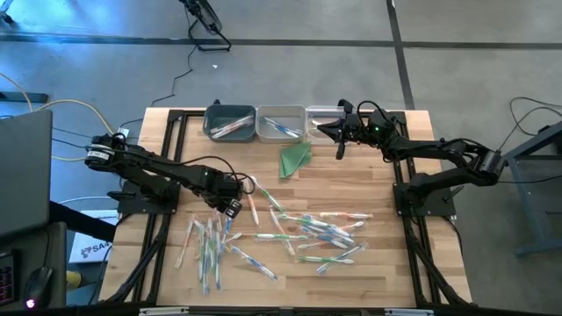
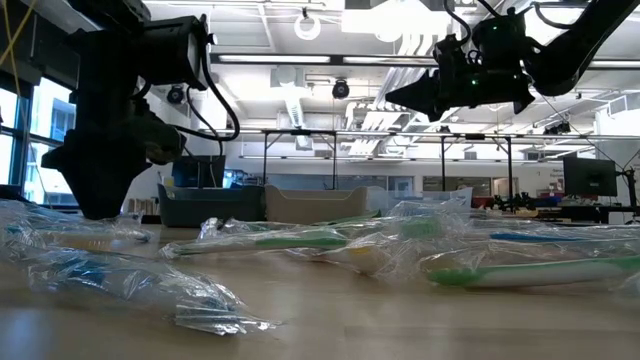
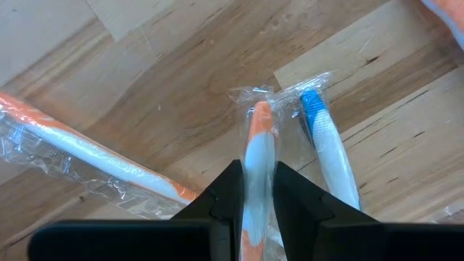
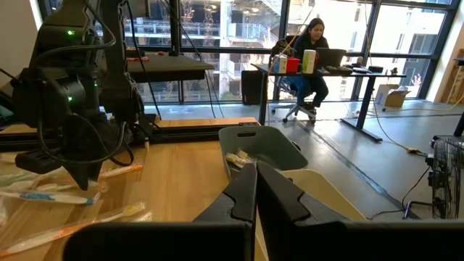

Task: Pick & Place Toothbrushes
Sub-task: Put the orange toothbrush into the dark blue bin

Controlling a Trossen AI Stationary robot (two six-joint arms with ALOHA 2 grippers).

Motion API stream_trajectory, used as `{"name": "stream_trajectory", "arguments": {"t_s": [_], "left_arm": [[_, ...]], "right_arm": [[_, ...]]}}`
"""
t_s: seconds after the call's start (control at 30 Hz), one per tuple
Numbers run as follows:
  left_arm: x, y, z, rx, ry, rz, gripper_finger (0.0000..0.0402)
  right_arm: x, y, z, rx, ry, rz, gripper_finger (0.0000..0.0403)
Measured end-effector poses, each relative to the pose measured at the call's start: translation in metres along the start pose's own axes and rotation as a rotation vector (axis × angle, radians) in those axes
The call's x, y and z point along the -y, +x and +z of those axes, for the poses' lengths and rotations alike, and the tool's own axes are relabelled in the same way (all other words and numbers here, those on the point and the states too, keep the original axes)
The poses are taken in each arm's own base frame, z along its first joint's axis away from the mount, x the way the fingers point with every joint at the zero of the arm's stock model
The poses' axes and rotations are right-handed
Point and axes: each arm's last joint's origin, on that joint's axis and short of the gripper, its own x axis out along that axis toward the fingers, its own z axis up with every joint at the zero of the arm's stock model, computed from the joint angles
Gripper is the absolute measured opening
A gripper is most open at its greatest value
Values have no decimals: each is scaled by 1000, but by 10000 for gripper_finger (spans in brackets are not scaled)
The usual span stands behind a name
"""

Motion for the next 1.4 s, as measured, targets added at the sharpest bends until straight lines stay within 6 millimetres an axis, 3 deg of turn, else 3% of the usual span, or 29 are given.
{"name": "stream_trajectory", "arguments": {"t_s": [1.17, 1.4], "left_arm": [[3, 0, 1, -4, 7, -33, 58], [3, 0, 1, 3, 81, -42, 58]], "right_arm": [[0, 0, 0, -1, 0, 0, 3], [0, 0, 0, -1, 1, 0, 3]]}}
